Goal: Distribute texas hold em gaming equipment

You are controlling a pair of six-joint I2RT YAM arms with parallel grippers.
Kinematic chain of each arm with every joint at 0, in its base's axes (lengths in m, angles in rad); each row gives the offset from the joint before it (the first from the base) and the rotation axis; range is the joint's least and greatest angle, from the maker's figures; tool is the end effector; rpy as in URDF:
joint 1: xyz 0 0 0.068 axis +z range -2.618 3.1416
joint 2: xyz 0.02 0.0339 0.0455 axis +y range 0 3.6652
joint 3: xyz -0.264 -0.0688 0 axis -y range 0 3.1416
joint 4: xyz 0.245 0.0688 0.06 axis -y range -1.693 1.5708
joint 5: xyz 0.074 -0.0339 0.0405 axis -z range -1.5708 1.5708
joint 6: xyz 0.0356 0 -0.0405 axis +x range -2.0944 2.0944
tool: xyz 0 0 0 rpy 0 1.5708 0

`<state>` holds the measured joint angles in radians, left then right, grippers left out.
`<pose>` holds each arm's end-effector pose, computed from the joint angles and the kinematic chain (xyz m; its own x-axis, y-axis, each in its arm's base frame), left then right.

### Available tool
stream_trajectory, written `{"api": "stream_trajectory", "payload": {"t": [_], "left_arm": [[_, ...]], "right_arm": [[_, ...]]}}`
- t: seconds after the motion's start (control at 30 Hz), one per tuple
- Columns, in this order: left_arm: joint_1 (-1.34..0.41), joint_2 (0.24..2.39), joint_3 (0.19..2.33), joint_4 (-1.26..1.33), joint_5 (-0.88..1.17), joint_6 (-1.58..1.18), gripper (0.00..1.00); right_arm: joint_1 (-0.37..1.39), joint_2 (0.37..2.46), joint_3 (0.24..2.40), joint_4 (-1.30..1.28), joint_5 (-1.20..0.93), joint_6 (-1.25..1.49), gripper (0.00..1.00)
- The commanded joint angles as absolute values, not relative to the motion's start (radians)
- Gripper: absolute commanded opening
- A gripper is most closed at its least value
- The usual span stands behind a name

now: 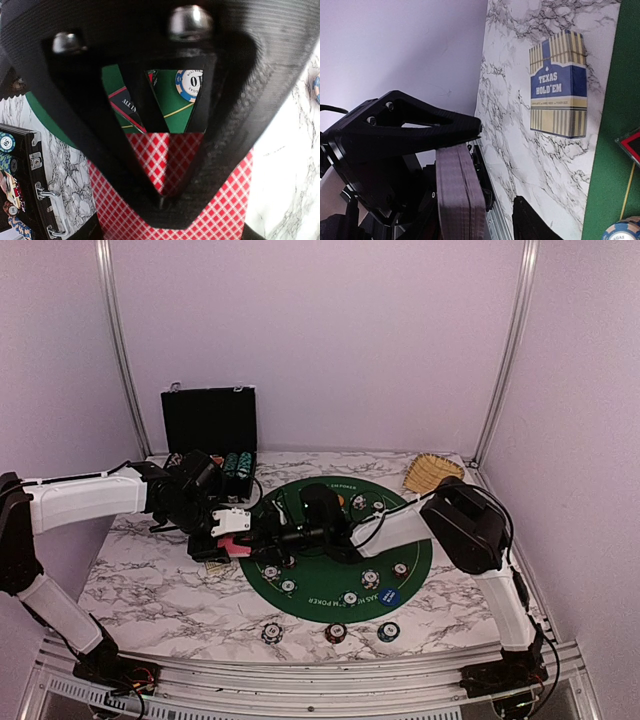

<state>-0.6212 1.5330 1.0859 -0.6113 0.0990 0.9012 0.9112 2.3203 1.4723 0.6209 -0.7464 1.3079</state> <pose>0.2505 -0.1836 0.2301 0.0451 0.9272 -0.3718 0.9396 0.0870 0.3309 0.2900 0.4135 0.1402 -0.9875 -0.1167 -0.1056 -0.1229 0.1529 0.9806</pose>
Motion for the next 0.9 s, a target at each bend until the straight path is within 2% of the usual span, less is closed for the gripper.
{"api": "stream_trajectory", "payload": {"t": [0.0, 0.87], "left_arm": [[-0.624, 1.536, 1.127, -0.624, 0.108, 0.889, 0.26], [-0.624, 1.559, 1.123, -0.624, 0.062, 0.868, 0.19]], "right_arm": [[0.903, 2.272, 1.467, 0.592, -0.759, 1.280, 0.46], [0.879, 2.190, 1.388, 0.600, -0.758, 1.263, 0.35]]}}
